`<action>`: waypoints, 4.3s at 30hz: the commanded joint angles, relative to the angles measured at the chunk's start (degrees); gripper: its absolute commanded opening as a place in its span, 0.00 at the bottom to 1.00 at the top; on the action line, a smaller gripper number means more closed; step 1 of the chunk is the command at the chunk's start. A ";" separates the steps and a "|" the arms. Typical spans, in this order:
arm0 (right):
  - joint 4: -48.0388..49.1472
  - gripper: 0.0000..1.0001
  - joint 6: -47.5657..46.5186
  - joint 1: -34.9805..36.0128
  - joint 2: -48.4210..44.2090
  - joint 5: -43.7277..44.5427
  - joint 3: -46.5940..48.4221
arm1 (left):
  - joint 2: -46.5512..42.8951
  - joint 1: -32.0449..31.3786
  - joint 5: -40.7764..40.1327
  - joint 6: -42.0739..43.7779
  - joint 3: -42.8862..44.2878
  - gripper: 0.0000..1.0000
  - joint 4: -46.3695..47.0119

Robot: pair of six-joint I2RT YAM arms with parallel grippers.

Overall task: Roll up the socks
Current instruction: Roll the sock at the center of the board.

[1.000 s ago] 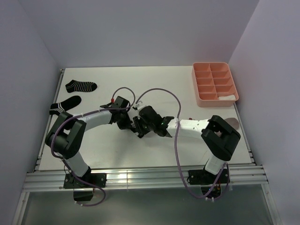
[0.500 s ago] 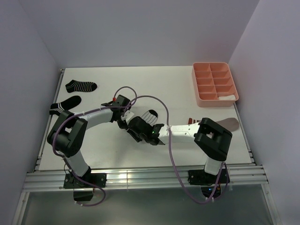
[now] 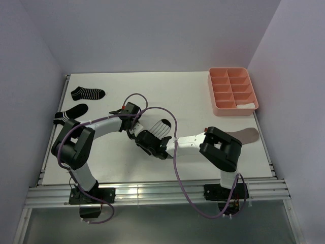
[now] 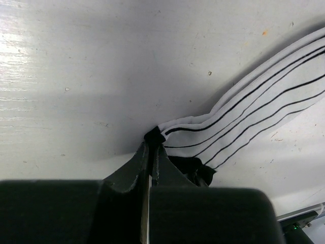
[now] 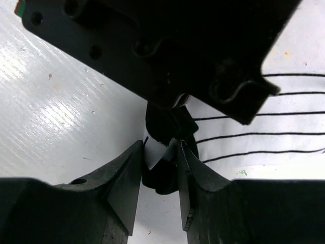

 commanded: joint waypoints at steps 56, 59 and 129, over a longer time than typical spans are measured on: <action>35.78 0.00 53.29 -31.86 17.16 -71.30 -14.09 | -17.99 2.64 2.26 -9.90 -25.46 0.48 25.20; 35.95 0.00 53.81 -32.04 17.16 -71.30 -13.83 | -15.79 2.11 2.17 -9.37 -24.76 0.41 25.29; 9.58 0.43 14.19 -10.00 -18.00 -10.50 -10.93 | 9.87 -2.72 -11.54 2.58 14.18 0.00 -22.96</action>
